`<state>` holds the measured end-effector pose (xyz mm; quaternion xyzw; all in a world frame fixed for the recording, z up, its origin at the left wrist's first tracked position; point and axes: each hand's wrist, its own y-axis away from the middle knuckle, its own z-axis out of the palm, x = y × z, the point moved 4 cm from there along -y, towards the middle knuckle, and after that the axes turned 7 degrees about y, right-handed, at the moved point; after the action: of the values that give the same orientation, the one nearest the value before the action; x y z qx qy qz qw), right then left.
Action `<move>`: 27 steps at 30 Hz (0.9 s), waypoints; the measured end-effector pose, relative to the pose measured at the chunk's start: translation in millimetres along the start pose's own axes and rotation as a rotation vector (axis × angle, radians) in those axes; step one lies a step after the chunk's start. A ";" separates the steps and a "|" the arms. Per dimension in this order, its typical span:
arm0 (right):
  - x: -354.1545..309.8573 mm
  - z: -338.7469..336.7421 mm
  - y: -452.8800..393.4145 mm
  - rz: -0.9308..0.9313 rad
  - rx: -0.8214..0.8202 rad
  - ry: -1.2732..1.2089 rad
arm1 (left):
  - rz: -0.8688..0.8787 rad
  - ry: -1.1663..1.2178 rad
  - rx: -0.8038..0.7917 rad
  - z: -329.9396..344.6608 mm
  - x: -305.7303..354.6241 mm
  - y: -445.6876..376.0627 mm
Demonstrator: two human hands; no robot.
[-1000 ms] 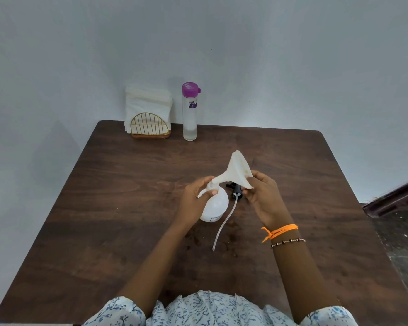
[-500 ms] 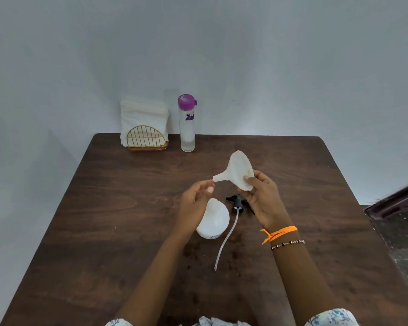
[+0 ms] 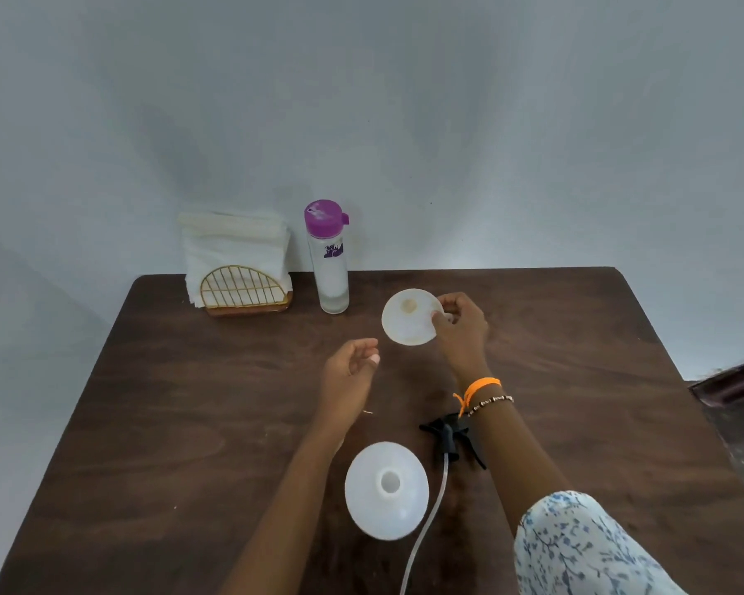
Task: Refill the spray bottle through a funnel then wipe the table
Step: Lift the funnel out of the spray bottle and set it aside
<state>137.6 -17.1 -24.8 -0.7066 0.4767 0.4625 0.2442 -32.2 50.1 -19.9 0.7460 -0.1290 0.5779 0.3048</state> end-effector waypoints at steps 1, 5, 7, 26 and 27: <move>2.5 5.8 -8.1 0.003 0.009 0.023 | -0.006 -0.008 0.000 1.0 -1.7 -7.0; 10.5 24.7 -32.7 -0.023 0.021 0.054 | -0.019 -0.039 0.004 2.1 -7.9 -29.7; 14.1 32.2 -41.5 -0.039 0.028 0.069 | -0.031 -0.034 0.007 2.5 -10.3 -38.0; 37.7 33.2 -48.9 0.014 0.033 -0.007 | -0.095 0.022 0.004 11.2 -20.4 -42.0; 37.2 27.9 -41.3 0.007 0.044 0.009 | -0.096 0.041 0.003 9.5 -20.2 -36.7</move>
<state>167.4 5.8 -74.4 -0.7013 0.4902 0.4498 0.2560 -10.7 69.8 -51.5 0.7399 -0.0860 0.5779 0.3334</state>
